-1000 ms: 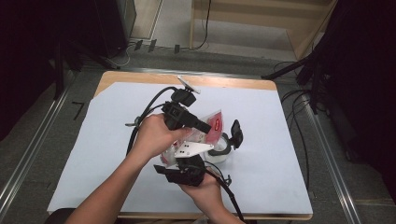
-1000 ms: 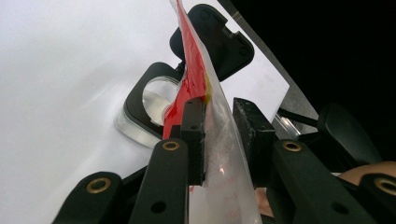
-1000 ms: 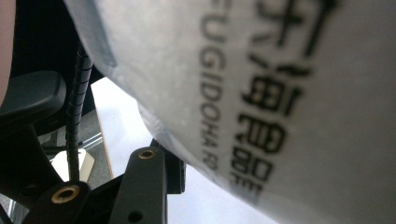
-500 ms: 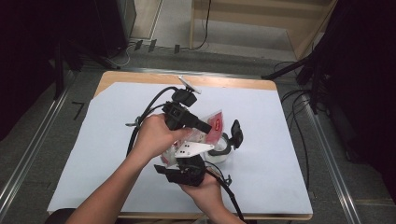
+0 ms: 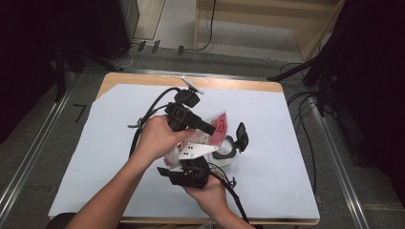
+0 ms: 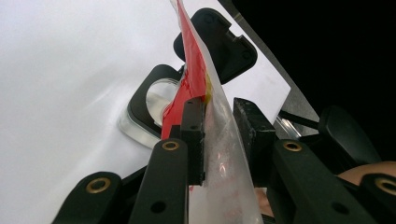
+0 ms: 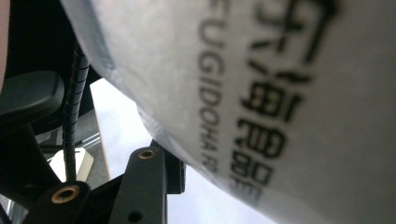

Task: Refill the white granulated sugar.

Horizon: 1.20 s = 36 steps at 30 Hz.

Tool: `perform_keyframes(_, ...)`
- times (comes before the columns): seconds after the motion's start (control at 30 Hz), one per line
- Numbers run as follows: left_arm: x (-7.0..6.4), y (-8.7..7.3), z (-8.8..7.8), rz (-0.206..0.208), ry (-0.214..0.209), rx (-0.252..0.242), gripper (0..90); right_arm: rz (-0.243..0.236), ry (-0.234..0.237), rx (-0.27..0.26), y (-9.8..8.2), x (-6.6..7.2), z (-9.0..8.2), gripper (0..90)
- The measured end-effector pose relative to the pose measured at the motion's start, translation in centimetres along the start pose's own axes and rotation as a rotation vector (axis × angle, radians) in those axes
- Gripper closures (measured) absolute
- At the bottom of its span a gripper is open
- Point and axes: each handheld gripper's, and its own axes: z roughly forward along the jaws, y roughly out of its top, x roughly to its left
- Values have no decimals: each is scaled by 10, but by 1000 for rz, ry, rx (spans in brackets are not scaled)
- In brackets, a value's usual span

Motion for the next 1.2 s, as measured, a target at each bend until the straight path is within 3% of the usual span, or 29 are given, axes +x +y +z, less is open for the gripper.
perform_keyframes(0.27, -2, 5, -7, 14, 19, 5, 747, -5, 3, -27, 7, 0, 2, 637)
perform_keyframes(0.67, 0, 0, -4, 21, 17, -13, 746, -23, 4, -3, 3, -2, 2, 637)
perform_keyframes(0.97, 1, -2, 0, 19, 12, -12, 711, 2, 21, 6, 0, -2, 2, 637)
perform_keyframes(1.2, -2, -4, -8, 19, 0, -28, 709, 13, 31, -9, 1, 1, 0, 637)
